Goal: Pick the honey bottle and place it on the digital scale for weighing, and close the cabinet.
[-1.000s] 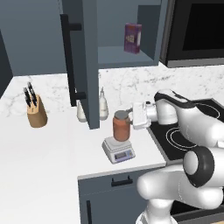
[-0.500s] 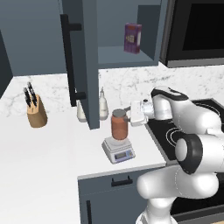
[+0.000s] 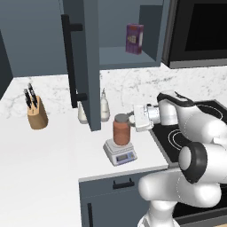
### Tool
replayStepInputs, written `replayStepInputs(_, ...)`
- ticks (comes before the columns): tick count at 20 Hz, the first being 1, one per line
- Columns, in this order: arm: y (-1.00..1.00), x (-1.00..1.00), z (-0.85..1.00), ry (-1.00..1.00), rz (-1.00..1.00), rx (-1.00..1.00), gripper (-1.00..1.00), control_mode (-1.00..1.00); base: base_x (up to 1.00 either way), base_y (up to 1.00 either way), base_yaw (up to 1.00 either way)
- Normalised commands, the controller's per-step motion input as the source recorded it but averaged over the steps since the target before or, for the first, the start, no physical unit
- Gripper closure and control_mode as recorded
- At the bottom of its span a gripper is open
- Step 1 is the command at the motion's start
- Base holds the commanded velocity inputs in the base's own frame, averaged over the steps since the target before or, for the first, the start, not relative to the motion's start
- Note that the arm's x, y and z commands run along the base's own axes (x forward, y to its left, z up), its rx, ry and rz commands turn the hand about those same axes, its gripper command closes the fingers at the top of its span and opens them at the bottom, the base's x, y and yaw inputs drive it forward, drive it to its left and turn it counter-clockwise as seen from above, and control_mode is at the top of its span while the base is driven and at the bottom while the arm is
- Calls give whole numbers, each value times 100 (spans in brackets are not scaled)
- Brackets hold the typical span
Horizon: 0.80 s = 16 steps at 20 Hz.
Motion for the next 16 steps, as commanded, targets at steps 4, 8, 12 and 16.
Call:
replayStepInputs(4,10,6,0,0,0,0,100,-100,0,0,0)
replayStepInputs(8,0,22,0,0,0,0,100,-100,0,0,0)
replayStepInputs(12,0,-22,0,6,0,1,100,-100,0,0,0)
replayStepInputs(16,1,-14,0,5,0,0,100,-100,0,0,0)
